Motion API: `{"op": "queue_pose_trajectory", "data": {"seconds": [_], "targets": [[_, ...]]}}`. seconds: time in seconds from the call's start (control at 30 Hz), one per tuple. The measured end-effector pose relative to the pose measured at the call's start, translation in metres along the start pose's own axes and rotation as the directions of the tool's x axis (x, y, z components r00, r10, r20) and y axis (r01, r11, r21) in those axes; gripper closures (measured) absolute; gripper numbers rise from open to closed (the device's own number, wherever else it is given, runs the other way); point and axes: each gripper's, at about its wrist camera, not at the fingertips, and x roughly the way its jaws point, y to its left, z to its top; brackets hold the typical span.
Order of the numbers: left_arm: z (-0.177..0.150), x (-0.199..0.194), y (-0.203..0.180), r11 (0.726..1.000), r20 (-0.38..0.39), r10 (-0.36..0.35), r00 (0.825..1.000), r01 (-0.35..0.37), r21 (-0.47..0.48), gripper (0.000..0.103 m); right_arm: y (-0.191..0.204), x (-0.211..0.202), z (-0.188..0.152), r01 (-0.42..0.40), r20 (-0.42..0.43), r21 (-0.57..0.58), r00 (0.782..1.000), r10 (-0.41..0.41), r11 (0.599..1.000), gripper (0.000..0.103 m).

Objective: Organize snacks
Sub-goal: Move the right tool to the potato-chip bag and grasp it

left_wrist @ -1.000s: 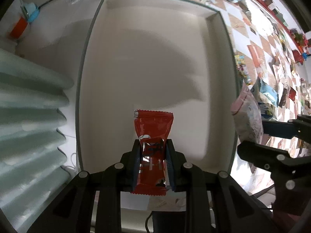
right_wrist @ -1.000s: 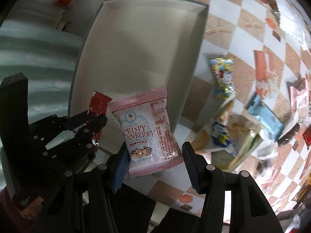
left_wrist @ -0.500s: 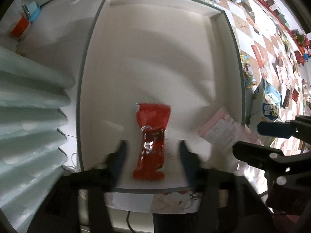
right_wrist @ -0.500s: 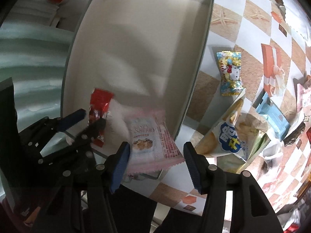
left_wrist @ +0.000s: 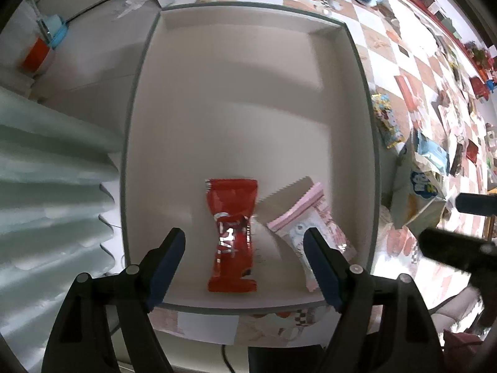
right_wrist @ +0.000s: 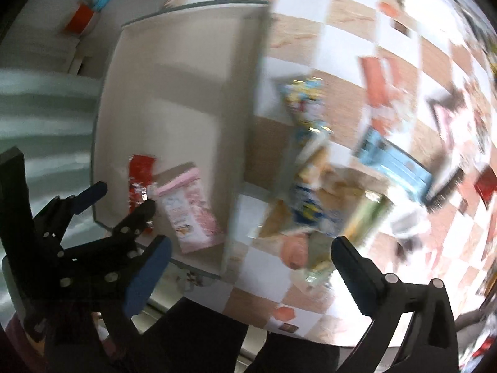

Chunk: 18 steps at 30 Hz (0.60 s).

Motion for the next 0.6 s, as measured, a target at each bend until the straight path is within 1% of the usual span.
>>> {"op": "queue_pose_trajectory", "data": {"seconds": [0.13,0.2,0.27,0.37,0.43,0.5,0.53,0.6], "targets": [[0.001,-0.003,-0.007,1.0,0.0,0.008,1.0,-0.008,0.0,0.022,-0.043,-0.008,-0.011,-0.004,0.016,0.132,1.0,0.002,0.991,0.0],[0.002,-0.006,-0.013,1.0,0.001,0.01,1.0,-0.01,0.004,0.022,-0.07,-0.01,-0.017,-0.012,0.018,0.23,1.0,0.008,0.973,0.0],[0.002,-0.009,-0.018,1.0,0.003,0.009,1.0,-0.009,0.01,0.022,-0.097,-0.009,-0.027,-0.02,0.01,0.332,1.0,0.017,0.943,0.0],[0.002,-0.012,-0.026,1.0,0.005,0.013,1.0,-0.013,0.023,0.022,-0.126,-0.005,-0.038,-0.04,-0.002,0.443,0.999,0.046,0.896,0.0],[0.002,-0.014,-0.031,0.999,0.006,0.016,1.0,-0.016,0.041,0.022,-0.134,-0.002,-0.044,-0.054,-0.006,0.472,0.998,0.064,0.88,0.0],[0.001,-0.015,-0.037,0.998,0.008,0.02,1.0,-0.021,0.056,0.022,-0.133,-0.001,-0.044,-0.065,-0.002,0.472,0.997,0.075,0.879,0.0],[0.001,-0.016,-0.039,0.998,0.008,0.022,1.0,-0.022,0.063,0.022,-0.13,-0.001,-0.041,-0.061,0.0,0.45,0.998,0.068,0.891,0.0],[0.001,-0.018,-0.044,0.997,0.01,0.027,1.0,-0.027,0.072,0.022,-0.117,-0.003,-0.035,-0.026,0.015,0.363,1.0,0.023,0.931,0.0]]}}
